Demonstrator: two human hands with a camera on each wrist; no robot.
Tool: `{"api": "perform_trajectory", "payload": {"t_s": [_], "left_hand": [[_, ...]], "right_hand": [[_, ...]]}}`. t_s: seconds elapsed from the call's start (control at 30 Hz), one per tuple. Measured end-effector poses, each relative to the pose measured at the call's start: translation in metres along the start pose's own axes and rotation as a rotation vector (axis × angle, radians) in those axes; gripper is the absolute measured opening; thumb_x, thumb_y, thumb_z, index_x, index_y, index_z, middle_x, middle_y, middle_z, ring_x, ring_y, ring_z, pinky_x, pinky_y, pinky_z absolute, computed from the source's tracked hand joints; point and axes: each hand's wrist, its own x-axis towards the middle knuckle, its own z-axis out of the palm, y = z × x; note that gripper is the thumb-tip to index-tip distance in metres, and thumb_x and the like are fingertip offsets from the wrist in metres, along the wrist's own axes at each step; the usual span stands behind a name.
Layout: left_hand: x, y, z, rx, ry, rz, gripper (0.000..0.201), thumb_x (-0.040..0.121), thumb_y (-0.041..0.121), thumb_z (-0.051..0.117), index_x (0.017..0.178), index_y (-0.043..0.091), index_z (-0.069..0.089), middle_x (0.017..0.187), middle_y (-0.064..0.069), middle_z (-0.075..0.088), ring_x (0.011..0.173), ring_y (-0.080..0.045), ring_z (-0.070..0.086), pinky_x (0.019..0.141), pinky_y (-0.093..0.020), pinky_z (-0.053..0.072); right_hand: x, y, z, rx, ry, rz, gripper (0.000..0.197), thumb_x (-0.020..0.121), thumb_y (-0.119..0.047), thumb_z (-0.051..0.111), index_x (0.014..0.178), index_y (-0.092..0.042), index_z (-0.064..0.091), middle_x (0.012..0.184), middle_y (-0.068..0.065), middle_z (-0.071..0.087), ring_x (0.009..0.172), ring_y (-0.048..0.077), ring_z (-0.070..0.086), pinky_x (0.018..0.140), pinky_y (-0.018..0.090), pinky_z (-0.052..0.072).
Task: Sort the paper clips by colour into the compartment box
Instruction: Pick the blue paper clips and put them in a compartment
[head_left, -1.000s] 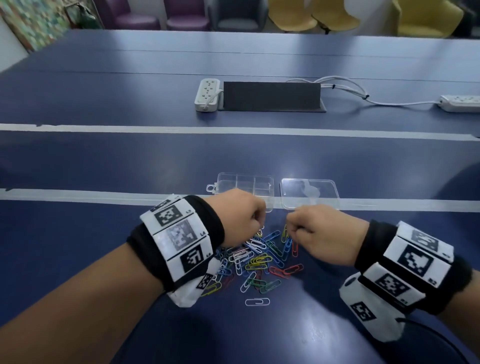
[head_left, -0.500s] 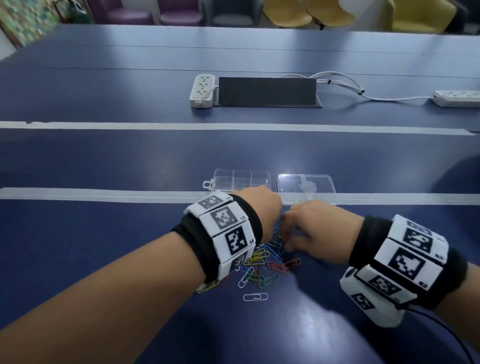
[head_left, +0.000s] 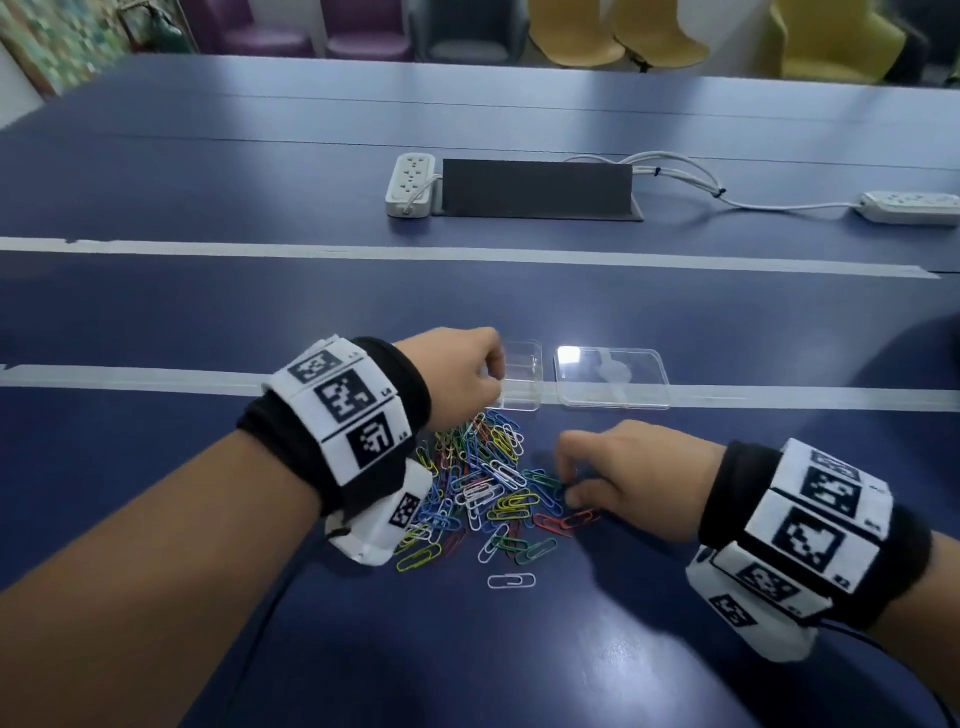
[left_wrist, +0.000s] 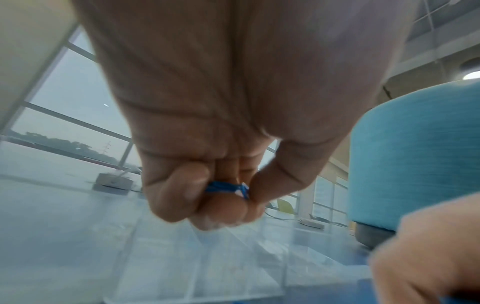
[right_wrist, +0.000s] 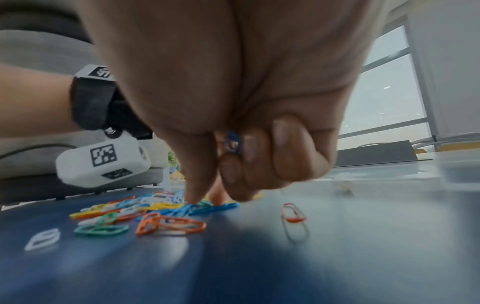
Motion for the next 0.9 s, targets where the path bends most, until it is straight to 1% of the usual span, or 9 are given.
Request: {"api": "perform_trajectory", "payload": {"t_s": [0.07, 0.13, 0.2, 0.33, 0.43, 0.57, 0.7, 0.8, 0.9], "left_hand": [[0.004, -0.008, -0.008, 0.024, 0.032, -0.034, 0.025, 0.091, 0.014, 0.040, 0.112, 0.016, 0.054, 0.102, -0.005, 0.060, 0.091, -0.023, 0.051, 0.077, -0.024, 0.036], [0.009, -0.015, -0.013, 0.072, 0.043, -0.053, 0.029, 0.091, 0.009, 0.038, 0.113, 0.014, 0.056, 0.117, -0.009, 0.059, 0.107, -0.026, 0.053, 0.086, -0.028, 0.038], [0.014, -0.020, -0.015, 0.129, 0.036, -0.064, 0.031, 0.090, 0.004, 0.038, 0.112, 0.015, 0.058, 0.121, -0.010, 0.055, 0.114, -0.027, 0.051, 0.094, -0.031, 0.039], [0.022, -0.023, -0.014, 0.247, 0.009, -0.034, 0.032, 0.091, 0.003, 0.043, 0.113, 0.016, 0.062, 0.121, -0.007, 0.058, 0.116, -0.025, 0.052, 0.097, -0.032, 0.041], [0.023, -0.024, -0.010, 0.277, 0.026, 0.003, 0.033, 0.089, 0.003, 0.045, 0.115, 0.017, 0.062, 0.117, -0.005, 0.063, 0.113, -0.024, 0.055, 0.094, -0.032, 0.044], [0.019, -0.027, -0.009, 0.248, 0.052, 0.021, 0.036, 0.086, 0.004, 0.053, 0.118, 0.022, 0.059, 0.116, -0.004, 0.063, 0.107, -0.024, 0.059, 0.089, -0.031, 0.047], [0.015, -0.030, -0.009, 0.175, 0.075, 0.049, 0.037, 0.085, 0.003, 0.054, 0.116, 0.023, 0.060, 0.106, 0.000, 0.065, 0.096, -0.020, 0.061, 0.084, -0.027, 0.047], [0.009, -0.037, -0.010, 0.047, 0.136, 0.037, 0.033, 0.083, 0.006, 0.057, 0.111, 0.023, 0.064, 0.093, 0.004, 0.063, 0.083, -0.015, 0.057, 0.084, -0.027, 0.050], [-0.001, -0.047, -0.010, -0.049, 0.212, 0.010, 0.026, 0.083, 0.008, 0.059, 0.104, 0.021, 0.066, 0.083, 0.007, 0.062, 0.076, -0.013, 0.057, 0.082, -0.027, 0.051]], "right_hand": [[0.001, -0.003, -0.003, -0.041, -0.006, -0.005, 0.024, 0.086, -0.034, 0.057, 0.107, -0.022, 0.055, 0.070, -0.007, 0.046, 0.082, 0.025, 0.051, 0.073, 0.030, 0.040], [0.004, -0.003, -0.005, -0.075, 0.006, -0.022, 0.024, 0.085, -0.034, 0.059, 0.106, -0.021, 0.058, 0.076, -0.006, 0.047, 0.088, 0.025, 0.053, 0.070, 0.026, 0.036], [0.006, -0.003, -0.005, -0.081, 0.021, -0.027, 0.023, 0.085, -0.034, 0.060, 0.104, -0.021, 0.059, 0.078, -0.005, 0.046, 0.083, 0.021, 0.048, 0.069, 0.024, 0.034], [0.008, -0.002, -0.005, -0.058, 0.023, -0.018, 0.025, 0.083, -0.035, 0.062, 0.105, -0.023, 0.059, 0.078, -0.003, 0.050, 0.079, 0.016, 0.044, 0.070, 0.024, 0.035], [0.009, -0.001, -0.006, -0.054, -0.002, -0.029, 0.021, 0.083, -0.035, 0.062, 0.099, -0.022, 0.064, 0.088, 0.001, 0.064, 0.080, 0.015, 0.048, 0.070, 0.024, 0.036], [0.010, 0.001, -0.006, -0.056, -0.055, -0.017, 0.018, 0.085, -0.036, 0.060, 0.096, -0.021, 0.061, 0.095, 0.004, 0.066, 0.091, 0.023, 0.057, 0.073, 0.027, 0.039], [0.009, 0.002, -0.005, -0.064, -0.119, -0.030, 0.014, 0.089, -0.035, 0.054, 0.083, -0.025, 0.046, 0.073, -0.005, 0.050, 0.078, 0.019, 0.046, 0.070, 0.026, 0.035], [0.007, -0.001, -0.013, -0.063, -0.138, -0.033, 0.016, 0.091, -0.036, 0.050, 0.081, -0.026, 0.043, 0.077, -0.006, 0.051, 0.078, 0.018, 0.046, 0.073, 0.028, 0.039], [0.015, -0.010, -0.041, -0.038, -0.008, -0.031, 0.014, 0.092, -0.036, 0.049, 0.086, -0.024, 0.046, 0.076, -0.007, 0.053, 0.078, 0.018, 0.047, 0.075, 0.027, 0.040]]}}
